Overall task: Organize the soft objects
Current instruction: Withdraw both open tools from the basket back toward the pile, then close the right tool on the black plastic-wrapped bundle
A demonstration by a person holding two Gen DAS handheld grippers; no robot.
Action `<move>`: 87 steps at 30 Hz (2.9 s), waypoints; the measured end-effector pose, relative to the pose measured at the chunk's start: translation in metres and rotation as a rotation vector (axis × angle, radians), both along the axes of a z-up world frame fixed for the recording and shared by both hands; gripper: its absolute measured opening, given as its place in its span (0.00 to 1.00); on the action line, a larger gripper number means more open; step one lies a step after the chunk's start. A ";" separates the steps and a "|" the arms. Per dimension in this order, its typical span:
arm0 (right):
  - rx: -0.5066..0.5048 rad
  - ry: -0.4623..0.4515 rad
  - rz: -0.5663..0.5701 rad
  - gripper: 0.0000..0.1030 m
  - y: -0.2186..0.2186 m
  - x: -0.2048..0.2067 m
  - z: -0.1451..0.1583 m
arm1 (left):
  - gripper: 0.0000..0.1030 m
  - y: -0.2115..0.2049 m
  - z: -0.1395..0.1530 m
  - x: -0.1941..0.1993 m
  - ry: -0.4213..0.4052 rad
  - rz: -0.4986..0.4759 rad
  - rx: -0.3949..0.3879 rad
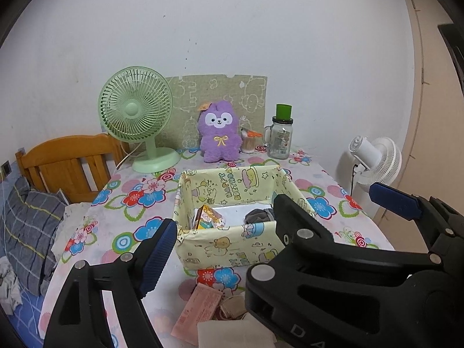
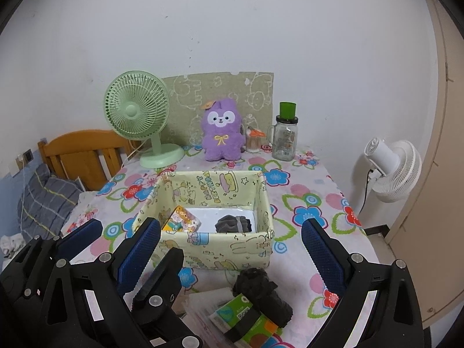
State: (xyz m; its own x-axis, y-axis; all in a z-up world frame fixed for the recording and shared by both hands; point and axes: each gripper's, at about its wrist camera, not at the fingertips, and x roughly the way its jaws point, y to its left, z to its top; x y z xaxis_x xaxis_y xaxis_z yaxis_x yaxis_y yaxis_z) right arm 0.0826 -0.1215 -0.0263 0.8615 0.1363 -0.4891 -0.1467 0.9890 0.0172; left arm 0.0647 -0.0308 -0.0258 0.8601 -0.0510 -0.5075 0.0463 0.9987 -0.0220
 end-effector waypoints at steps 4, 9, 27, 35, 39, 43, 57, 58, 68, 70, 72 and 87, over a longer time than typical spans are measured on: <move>-0.002 0.001 0.000 0.96 -0.001 -0.006 -0.003 | 0.81 -0.002 -0.003 -0.006 0.009 -0.006 -0.005; -0.001 0.001 -0.005 0.96 -0.005 -0.012 -0.007 | 0.82 -0.006 -0.006 -0.013 0.008 -0.003 0.002; -0.003 0.033 0.004 0.96 -0.012 -0.025 -0.036 | 0.82 -0.015 -0.035 -0.026 0.043 -0.029 -0.009; 0.010 0.061 0.003 0.95 -0.016 -0.026 -0.054 | 0.81 -0.017 -0.051 -0.027 0.063 -0.036 -0.004; 0.011 0.080 0.001 0.94 -0.015 -0.024 -0.064 | 0.81 -0.017 -0.060 -0.026 0.078 -0.046 -0.015; 0.021 0.118 -0.005 0.92 -0.016 -0.018 -0.076 | 0.78 -0.017 -0.071 -0.020 0.104 -0.044 -0.011; 0.043 0.202 -0.031 0.87 -0.029 0.000 -0.101 | 0.78 -0.027 -0.091 -0.006 0.175 -0.083 -0.019; 0.045 0.204 -0.034 0.87 -0.031 0.000 -0.101 | 0.78 -0.029 -0.091 -0.006 0.175 -0.087 -0.019; 0.063 0.220 -0.078 0.87 -0.053 0.004 -0.103 | 0.78 -0.051 -0.091 0.003 0.184 -0.154 -0.005; 0.065 0.220 -0.085 0.87 -0.057 0.004 -0.103 | 0.78 -0.055 -0.091 0.004 0.183 -0.166 0.001; 0.067 0.219 -0.091 0.87 -0.061 0.002 -0.103 | 0.78 -0.059 -0.090 0.004 0.182 -0.175 0.007; 0.079 0.282 -0.134 0.87 -0.084 0.008 -0.125 | 0.78 -0.082 -0.110 0.011 0.231 -0.198 0.048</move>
